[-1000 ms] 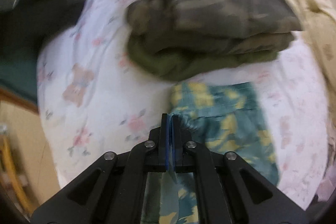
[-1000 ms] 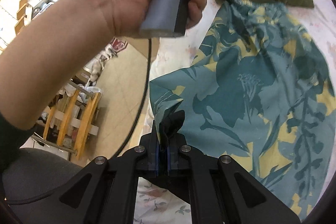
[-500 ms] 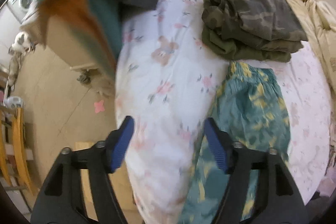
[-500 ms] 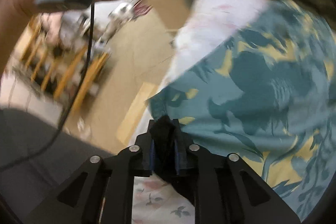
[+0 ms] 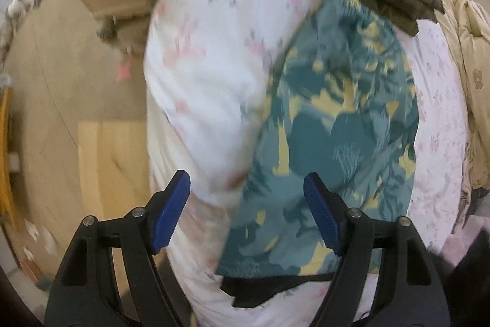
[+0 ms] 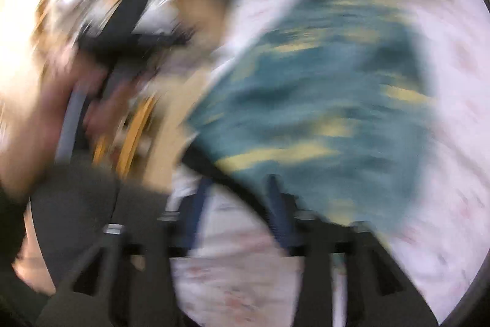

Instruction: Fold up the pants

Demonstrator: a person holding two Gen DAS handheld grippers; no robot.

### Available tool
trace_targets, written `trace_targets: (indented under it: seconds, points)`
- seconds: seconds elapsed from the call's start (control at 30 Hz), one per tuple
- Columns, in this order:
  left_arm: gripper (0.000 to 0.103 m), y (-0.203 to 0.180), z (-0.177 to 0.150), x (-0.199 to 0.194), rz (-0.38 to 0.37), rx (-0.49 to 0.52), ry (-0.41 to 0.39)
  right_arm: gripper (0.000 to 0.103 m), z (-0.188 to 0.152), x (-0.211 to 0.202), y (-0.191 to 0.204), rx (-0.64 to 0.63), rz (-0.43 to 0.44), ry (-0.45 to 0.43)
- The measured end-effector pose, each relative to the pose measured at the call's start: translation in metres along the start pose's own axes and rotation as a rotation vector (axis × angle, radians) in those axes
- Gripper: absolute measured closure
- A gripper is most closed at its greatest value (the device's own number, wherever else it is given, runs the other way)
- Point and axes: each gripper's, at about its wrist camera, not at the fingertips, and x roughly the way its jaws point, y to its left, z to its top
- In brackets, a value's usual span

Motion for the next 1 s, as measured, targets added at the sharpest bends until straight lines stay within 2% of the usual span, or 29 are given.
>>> trace_targets:
  seconds: [0.1,0.17,0.23,0.27,0.3,0.33,0.43,0.5,0.53,0.67,0.7,0.77,0.8,0.83,0.9,1.0]
  points:
    - [0.029,-0.013,-0.01,0.018,-0.048,0.046,0.064,0.034,0.006,-0.022,-0.065,0.241,-0.022,-0.084]
    - [0.029,-0.031,-0.016,0.022,-0.014,0.15,0.048,0.034,-0.002,-0.019,-0.103,0.419,0.018,-0.088]
    - [0.03,-0.042,-0.022,0.028,0.026,0.211,0.062,0.034,-0.007,-0.002,-0.122,0.502,0.064,-0.052]
    - [0.03,-0.043,-0.024,0.032,0.031,0.213,0.081,0.034,-0.007,0.005,-0.124,0.505,0.065,-0.03]
    - [0.035,-0.043,-0.028,0.039,0.037,0.199,0.107,0.034,-0.008,0.015,-0.122,0.489,0.062,0.003]
    - [0.045,-0.044,-0.029,0.042,0.04,0.195,0.112,0.034,-0.008,0.023,-0.118,0.458,0.062,0.038]
    - [0.053,-0.056,-0.04,0.053,0.102,0.291,0.102,0.034,-0.004,0.032,-0.104,0.34,0.042,0.08]
    - [0.059,-0.062,-0.048,0.052,0.124,0.33,0.089,0.036,-0.008,0.043,-0.094,0.358,0.128,0.107]
    - [0.061,-0.063,-0.051,0.05,0.113,0.328,0.099,0.037,-0.01,0.048,-0.091,0.359,0.145,0.128]
    - [0.063,-0.069,-0.058,0.045,0.119,0.32,0.101,0.039,-0.005,0.058,-0.078,0.274,0.073,0.14]
    - [0.067,-0.071,-0.062,0.045,0.125,0.311,0.097,0.042,-0.005,0.057,-0.079,0.284,0.074,0.131]
    - [0.089,-0.079,-0.07,0.043,0.137,0.304,0.081,0.056,-0.002,0.06,-0.088,0.304,0.058,0.12]
    - [0.096,-0.084,-0.077,0.042,0.116,0.289,0.072,0.078,-0.004,0.058,-0.091,0.308,0.052,0.121]
    - [0.098,-0.085,-0.075,0.04,0.088,0.276,0.069,0.097,-0.004,0.058,-0.096,0.321,0.058,0.129]
    - [0.099,-0.087,-0.084,0.044,0.105,0.28,0.044,0.098,-0.003,0.057,-0.101,0.334,0.084,0.132]
    - [0.099,-0.093,-0.092,0.041,0.115,0.268,0.029,0.099,-0.002,0.052,-0.091,0.294,0.057,0.129]
